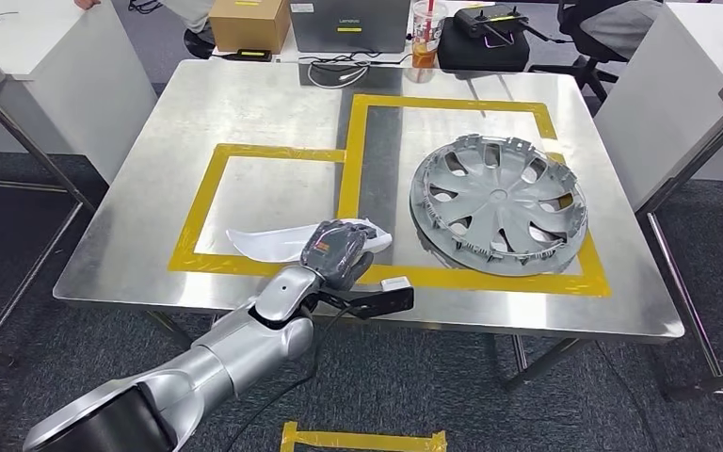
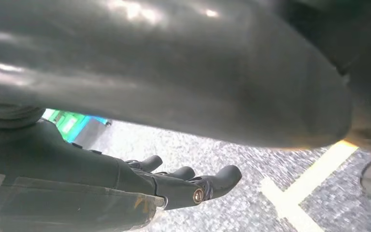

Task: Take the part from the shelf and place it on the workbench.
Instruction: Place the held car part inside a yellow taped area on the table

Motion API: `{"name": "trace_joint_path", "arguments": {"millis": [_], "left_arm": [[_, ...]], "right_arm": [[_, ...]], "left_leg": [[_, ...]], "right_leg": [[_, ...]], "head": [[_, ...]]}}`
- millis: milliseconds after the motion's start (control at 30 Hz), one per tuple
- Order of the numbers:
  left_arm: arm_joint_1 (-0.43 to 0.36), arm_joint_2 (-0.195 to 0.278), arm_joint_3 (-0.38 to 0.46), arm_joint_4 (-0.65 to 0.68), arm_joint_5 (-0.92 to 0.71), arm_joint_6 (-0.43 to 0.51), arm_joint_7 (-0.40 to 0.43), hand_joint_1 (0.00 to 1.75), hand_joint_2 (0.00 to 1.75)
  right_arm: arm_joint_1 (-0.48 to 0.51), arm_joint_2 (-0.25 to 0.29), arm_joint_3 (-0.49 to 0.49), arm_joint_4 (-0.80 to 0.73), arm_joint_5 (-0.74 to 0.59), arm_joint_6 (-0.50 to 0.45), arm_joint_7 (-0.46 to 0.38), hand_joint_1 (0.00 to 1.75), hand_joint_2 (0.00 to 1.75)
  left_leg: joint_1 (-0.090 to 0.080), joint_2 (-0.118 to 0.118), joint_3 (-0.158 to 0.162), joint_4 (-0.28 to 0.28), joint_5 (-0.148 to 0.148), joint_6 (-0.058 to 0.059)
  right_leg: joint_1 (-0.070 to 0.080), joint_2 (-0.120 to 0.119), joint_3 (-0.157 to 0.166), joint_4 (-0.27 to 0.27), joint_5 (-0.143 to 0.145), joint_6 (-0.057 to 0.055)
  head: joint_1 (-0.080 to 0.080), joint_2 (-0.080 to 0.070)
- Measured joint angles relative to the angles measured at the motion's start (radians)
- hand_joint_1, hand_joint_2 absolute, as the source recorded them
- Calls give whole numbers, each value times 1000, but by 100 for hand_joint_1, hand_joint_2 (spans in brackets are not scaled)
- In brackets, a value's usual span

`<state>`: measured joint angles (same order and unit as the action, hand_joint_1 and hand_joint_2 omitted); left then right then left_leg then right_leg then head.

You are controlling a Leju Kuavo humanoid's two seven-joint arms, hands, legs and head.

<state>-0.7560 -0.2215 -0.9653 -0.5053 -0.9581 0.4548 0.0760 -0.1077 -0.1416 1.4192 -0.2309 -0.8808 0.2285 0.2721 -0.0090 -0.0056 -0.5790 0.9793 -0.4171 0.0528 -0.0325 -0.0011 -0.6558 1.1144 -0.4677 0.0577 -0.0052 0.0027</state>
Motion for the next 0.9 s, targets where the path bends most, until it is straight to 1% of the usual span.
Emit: {"name": "trace_joint_path", "arguments": {"millis": [33, 67, 100, 133, 167, 200, 233, 267, 333, 367, 400, 433, 500, 633, 700, 733, 767, 800, 833, 867, 900], "left_arm": [[-1, 0, 3, 6, -2, -2, 2, 175, 175], [-2, 1, 6, 11, -3, -4, 3, 175, 175], [-3, 2, 8, 17, -4, -6, 5, 175, 175], [-3, 3, 10, 22, -6, -8, 8, 175, 175], [-4, 4, 11, 26, -10, -12, 13, 175, 175], [-4, 5, 13, 29, -15, -18, 19, 175, 175], [-4, 7, 17, 32, -20, -26, 28, 175, 175], [-5, 9, 21, 36, -24, -35, 37, 175, 175], [-5, 15, 31, 47, -28, -54, 57, 175, 175], [-5, 18, 36, 53, -29, -63, 66, 175, 175], [-5, 22, 42, 58, -30, -70, 75, 175, 175], [-6, 25, 47, 62, -31, -76, 82, 175, 175], [-7, 27, 52, 65, -32, -81, 88, 175, 175], [-7, 28, 53, 66, -32, -81, 89, 175, 175], [-14, 33, 65, 69, -33, -86, 96, 175, 175], [-19, 38, 76, 73, -35, -88, 102, 175, 175], [-24, 47, 94, 78, -39, -88, 108, 175, 175], [-27, 54, 110, 83, -44, -87, 114, 175, 175], [-28, 61, 126, 87, -49, -84, 121, 175, 175], [-27, 66, 139, 91, -53, -80, 126, 175, 175], [-24, 69, 147, 94, -56, -78, 131, 175, 175]], "right_arm": [[-3, 1, 0, 0, 1, 0, 0, 0, 0], [-6, 3, 0, 0, 1, 0, 0, 0, 0], [-8, 5, -1, 0, 1, 1, 0, 0, 0], [-10, 6, -1, 0, 2, 1, 0, 0, 0], [-10, 8, -2, 0, 2, 1, 0, 0, 0], [-10, 9, -3, 0, 3, 1, 0, 0, 0], [-11, 10, -5, -1, 4, 1, 0, 0, 0], [-11, 11, -8, -1, 4, 1, 0, 0, 0], [-12, 11, -13, -1, 7, 1, 1, 0, 0], [-12, 11, -15, -1, 8, 1, 2, 0, 0], [-12, 11, -16, -1, 11, 1, 4, 0, 0], [-12, 11, -17, -1, 13, 1, 6, 0, 0], [-13, 11, -17, -1, 16, 1, 7, 0, 0], [-13, 11, -17, -1, 17, 1, 7, 0, 0], [-17, 12, -18, -1, 24, 1, 9, 0, 0], [-21, 14, -20, -1, 31, 1, 11, 0, 0], [-26, 16, -22, -2, 41, 1, 12, 0, 0], [-30, 17, -24, -3, 50, 2, 12, 0, 0], [-34, 18, -26, -4, 59, 2, 12, 0, 0], [-36, 19, -28, -4, 66, 2, 12, 0, 0], [-38, 19, -29, -4, 70, 3, 13, 0, 0]], "left_leg": [[-2, -1, -4, 9, -6, -6], [-4, -2, -8, 17, -10, -12], [-6, -2, -12, 22, -13, -16], [-6, -2, -14, 25, -15, -18], [-4, -1, -16, 27, -17, -21], [-1, -1, -20, 35, -25, -26], [1, 0, -31, 59, -41, -31], [4, 0, -52, 104, -67, -38], [9, 0, -115, 239, -128, -47], [11, 0, -144, 297, -146, -49], [13, 0, -159, 322, -146, -50], [13, 0, -165, 329, -139, -49], [13, 0, -158, 309, -120, -47], [13, 0, -155, 302, -115, -47], [11, 0, -97, 182, -59, -36], [8, 1, -65, 115, -35, -29], [6, 1, -27, 40, -6, -19], [6, 2, -13, 14, 0, -11], [6, 3, -5, -2, 4, -4], [7, 4, 1, -13, 12, 2], [6, 4, 0, -14, 14, 4]], "right_leg": [[-1, 1, 31, -61, 21, 0], [-1, 1, 49, -98, 31, -5], [2, 3, 55, -110, 33, -14], [3, 4, 56, -110, 35, -23], [2, 5, 55, -109, 35, -28], [1, 5, 56, -110, 36, -34], [-2, 5, 57, -111, 37, -38], [-4, 5, 58, -111, 37, -43], [-3, 5, 58, -111, 36, -48], [-2, 5, 58, -111, 36, -49], [-2, 5, 59, -111, 36, -50], [-1, 6, 60, -111, 35, -50], [-1, 6, 61, -111, 35, -49], [-1, 6, 61, -111, 35, -50], [0, 8, 64, -111, 35, -50], [1, 9, 64, -112, 35, -47], [3, 9, 63, -110, 33, -40], [5, 8, 54, -95, 25, -36], [8, 7, 37, -62, 7, -32], [9, 5, 11, -7, -18, -33], [10, 5, -21, 61, -47, -37]], "head": [[-1, 0], [-1, 0], [-2, 0], [-2, 0], [-2, 0], [-2, 0], [-3, 0], [-4, 0], [-6, 0], [-5, 0], [-5, 0], [-6, 0], [-6, 0], [-6, 0], [-5, 0], [-5, 0], [-4, 0], [-3, 0], [-2, 0], [-1, 0], [0, 0]]}}
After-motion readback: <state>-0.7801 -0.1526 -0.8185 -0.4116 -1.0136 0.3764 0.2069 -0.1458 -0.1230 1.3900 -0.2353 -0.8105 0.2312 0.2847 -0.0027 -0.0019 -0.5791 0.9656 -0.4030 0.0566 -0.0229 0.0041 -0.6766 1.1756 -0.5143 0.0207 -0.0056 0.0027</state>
